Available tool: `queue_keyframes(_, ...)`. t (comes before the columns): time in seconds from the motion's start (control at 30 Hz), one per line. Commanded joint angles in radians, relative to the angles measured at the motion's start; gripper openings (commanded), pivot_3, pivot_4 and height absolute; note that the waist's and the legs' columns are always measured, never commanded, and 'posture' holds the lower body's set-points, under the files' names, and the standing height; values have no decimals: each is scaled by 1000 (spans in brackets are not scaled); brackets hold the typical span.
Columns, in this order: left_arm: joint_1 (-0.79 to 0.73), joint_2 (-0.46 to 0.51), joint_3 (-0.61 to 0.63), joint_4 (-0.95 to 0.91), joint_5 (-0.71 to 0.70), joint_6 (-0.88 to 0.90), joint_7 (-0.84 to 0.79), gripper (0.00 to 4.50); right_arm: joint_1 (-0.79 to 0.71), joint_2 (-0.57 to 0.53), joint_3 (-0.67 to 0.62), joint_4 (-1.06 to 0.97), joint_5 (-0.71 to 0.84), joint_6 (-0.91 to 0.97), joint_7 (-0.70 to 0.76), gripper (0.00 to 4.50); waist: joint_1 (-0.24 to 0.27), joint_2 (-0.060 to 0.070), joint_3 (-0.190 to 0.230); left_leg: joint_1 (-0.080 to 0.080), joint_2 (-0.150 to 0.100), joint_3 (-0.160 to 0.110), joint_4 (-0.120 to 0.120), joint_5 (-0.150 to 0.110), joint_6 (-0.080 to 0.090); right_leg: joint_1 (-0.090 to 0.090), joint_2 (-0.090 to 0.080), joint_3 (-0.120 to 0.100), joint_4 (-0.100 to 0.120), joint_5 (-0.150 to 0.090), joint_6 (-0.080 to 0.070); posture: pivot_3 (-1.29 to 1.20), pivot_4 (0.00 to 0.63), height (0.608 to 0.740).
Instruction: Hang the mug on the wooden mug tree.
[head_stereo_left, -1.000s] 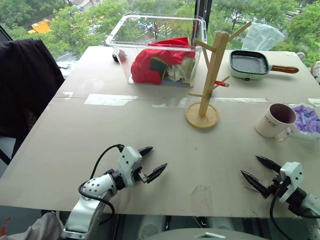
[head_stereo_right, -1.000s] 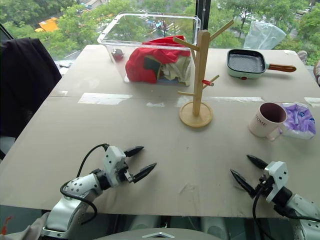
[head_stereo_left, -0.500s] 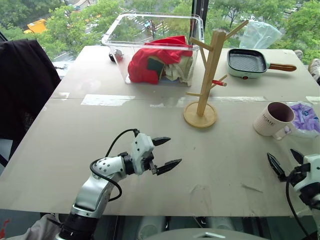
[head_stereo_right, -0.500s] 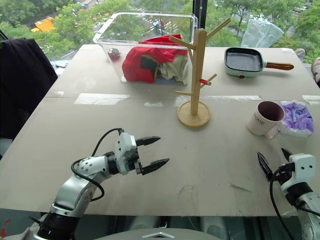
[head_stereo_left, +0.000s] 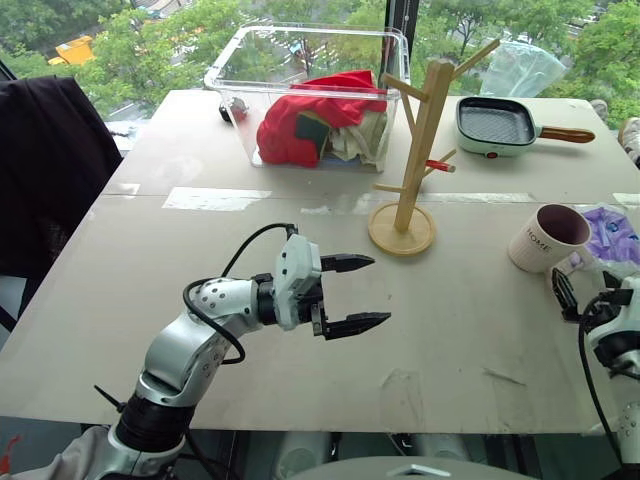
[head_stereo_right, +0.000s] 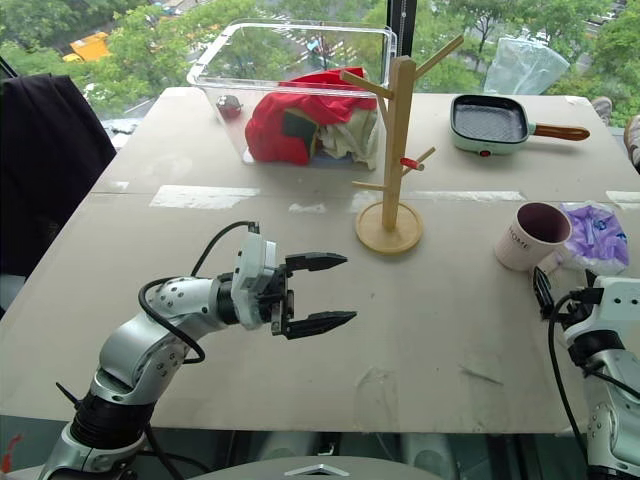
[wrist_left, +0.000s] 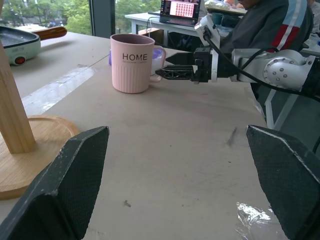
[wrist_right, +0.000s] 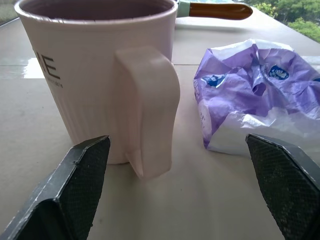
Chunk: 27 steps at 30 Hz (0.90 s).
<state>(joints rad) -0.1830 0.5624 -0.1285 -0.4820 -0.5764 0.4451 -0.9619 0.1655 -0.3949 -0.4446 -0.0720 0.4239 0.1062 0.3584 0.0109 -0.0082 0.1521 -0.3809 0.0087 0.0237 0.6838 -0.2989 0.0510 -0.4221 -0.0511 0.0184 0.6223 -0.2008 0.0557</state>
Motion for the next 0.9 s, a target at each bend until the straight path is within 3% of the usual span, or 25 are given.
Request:
queue_keyframes(0.03, -5, -1, 0, -39, 3, -6, 15, 4500, -23, -6, -16, 24, -2, -30, 15, 4392, 0, 0, 0, 0, 0, 0, 0, 0, 0, 0, 0, 0, 0, 0, 0, 0, 150, 740)
queue_keyframes(0.33, -1, 9, 3, -37, 24, -15, 21, 4500, -71, -11, -20, 87, 7, -62, 68, 4392, 0, 0, 0, 0, 0, 0, 0, 0, 0, 0, 0, 0, 0, 0, 0, 0, 150, 740)
queue_keyframes(0.47, 0, 13, 6, -36, 30, -16, 22, 4500, -82, -17, -8, 112, -1, -71, 98, 3143, 0, 0, 0, 0, 0, 0, 0, 0, 0, 0, 0, 0, 0, 0, 0, 0, 150, 740)
queue_keyframes(0.63, 1, 15, 6, -34, 40, -21, 23, 4500, -92, -12, -6, 129, -7, -76, 108, 592, 0, 0, 0, 0, 0, 0, 0, 0, 0, 0, 0, 0, 1, 0, 0, 0, 150, 740)
queue_keyframes(0.7, 1, 15, 4, -31, 45, -25, 23, 4500, -94, -11, -3, 131, -10, -78, 110, 27, -2, 0, 0, 1, 0, 0, 0, 0, 0, 0, 0, 1, 1, 0, 0, 0, 150, 740)
queue_keyframes(0.9, 4, 12, 5, -25, 49, -36, 25, 4500, -102, -14, -1, 133, -19, -81, 117, 11, -2, 0, 0, 1, 0, 0, 0, 0, 0, 0, 0, 1, 1, 0, 0, 0, 150, 740)
